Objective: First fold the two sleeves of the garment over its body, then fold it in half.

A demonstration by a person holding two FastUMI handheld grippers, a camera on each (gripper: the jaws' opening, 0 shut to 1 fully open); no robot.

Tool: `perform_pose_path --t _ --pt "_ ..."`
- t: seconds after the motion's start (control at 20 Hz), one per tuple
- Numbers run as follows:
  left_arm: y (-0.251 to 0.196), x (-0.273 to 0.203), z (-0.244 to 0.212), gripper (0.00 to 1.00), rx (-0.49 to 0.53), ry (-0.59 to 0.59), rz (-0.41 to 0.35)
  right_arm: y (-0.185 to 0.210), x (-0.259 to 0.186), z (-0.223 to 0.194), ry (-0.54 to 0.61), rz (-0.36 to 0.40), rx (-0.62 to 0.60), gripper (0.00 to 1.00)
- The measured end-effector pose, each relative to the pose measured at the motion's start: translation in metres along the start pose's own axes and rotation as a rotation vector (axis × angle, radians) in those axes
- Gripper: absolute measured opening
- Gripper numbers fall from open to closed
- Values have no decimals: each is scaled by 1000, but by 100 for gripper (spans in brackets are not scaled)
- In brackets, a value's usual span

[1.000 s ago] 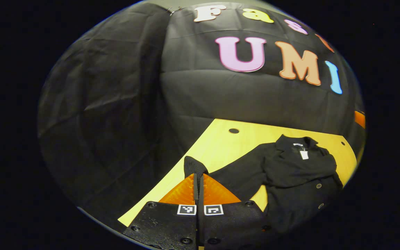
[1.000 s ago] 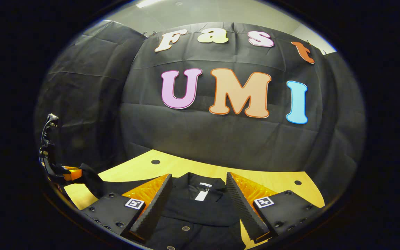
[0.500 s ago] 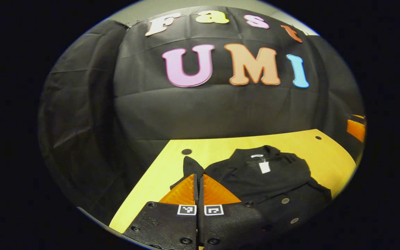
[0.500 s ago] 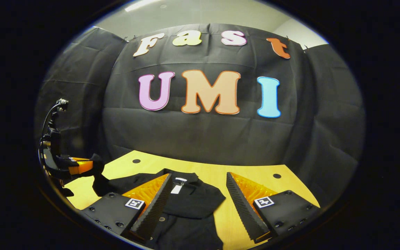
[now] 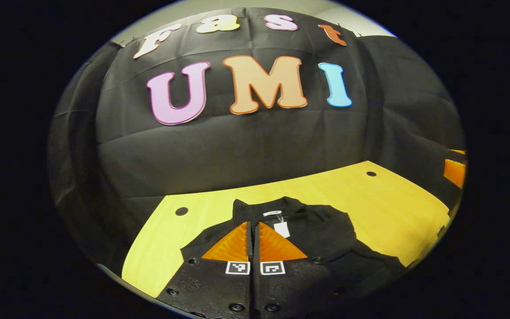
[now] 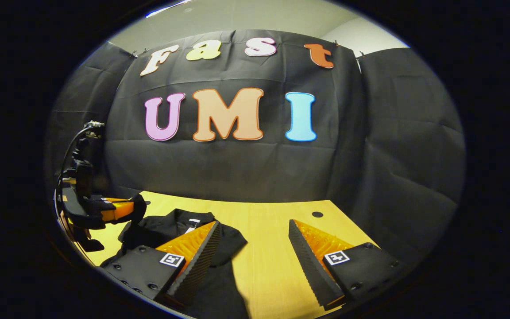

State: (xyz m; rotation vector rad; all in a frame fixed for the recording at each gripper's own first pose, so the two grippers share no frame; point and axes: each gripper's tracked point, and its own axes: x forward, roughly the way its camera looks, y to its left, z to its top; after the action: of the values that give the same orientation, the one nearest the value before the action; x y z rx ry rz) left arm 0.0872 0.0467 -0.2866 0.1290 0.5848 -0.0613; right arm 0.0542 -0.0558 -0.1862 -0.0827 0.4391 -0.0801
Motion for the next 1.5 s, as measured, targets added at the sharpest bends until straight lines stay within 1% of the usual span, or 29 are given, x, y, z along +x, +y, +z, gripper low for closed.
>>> perform_pose_path --t 0.15,0.3,0.35,0.4,0.45,0.5,0.55,0.6,0.65,0.7,0.75,0.8,0.85,0.9,1.0,1.05,1.15,1.3,1.5 --pt "-38 20 -4 0 31 23 -41 -30 -7 -12 21 -41 6 99" --pt "-70 38 -11 0 73 57 -65 -57 -10 -24 48 -77 27 99" --pt "-77 43 -12 0 92 61 -54 -62 -10 -29 59 -85 33 99" --pt "-75 45 -5 0 118 27 -6 -66 -9 -35 74 -81 40 99" --pt "-85 45 4 0 119 2 -37 -65 -9 -38 83 -66 46 99" --pt "-98 47 -7 30 95 -13 -69 -65 -6 -42 88 -47 42 99" --pt "-99 37 13 61 79 -38 -58 -65 -5 -45 93 -27 33 99" --pt "-92 29 20 91 80 -62 -21 -64 -3 -47 96 -1 24 99" --pt "-84 18 27 95 82 -69 6 -62 -2 -47 96 26 22 99" --pt "-75 7 26 94 81 -69 41 -59 -3 -47 95 57 23 98" --pt "-63 -7 24 94 68 -74 78 -55 -4 -46 90 89 24 100" --pt "-54 -21 24 94 46 -87 110 -51 -4 -46 78 111 19 99" --pt "-43 -36 23 94 25 -99 138 -50 -4 -48 78 120 11 100" --pt "-33 -51 21 93 14 -108 160 -48 -7 -54 90 129 16 99" --pt "-11 -83 10 92 19 -104 198 -36 -17 -57 88 149 45 99" --pt "0 -98 1 93 21 -94 216 -29 -22 -61 89 151 46 97" --pt "16 -127 -20 92 19 -66 230 -16 -33 -74 116 147 34 98" --pt "36 -170 -58 93 7 -23 246 5 -63 -97 150 153 35 97" --pt "57 -214 -120 93 -20 70 266 21 -95 -139 209 135 5 98"
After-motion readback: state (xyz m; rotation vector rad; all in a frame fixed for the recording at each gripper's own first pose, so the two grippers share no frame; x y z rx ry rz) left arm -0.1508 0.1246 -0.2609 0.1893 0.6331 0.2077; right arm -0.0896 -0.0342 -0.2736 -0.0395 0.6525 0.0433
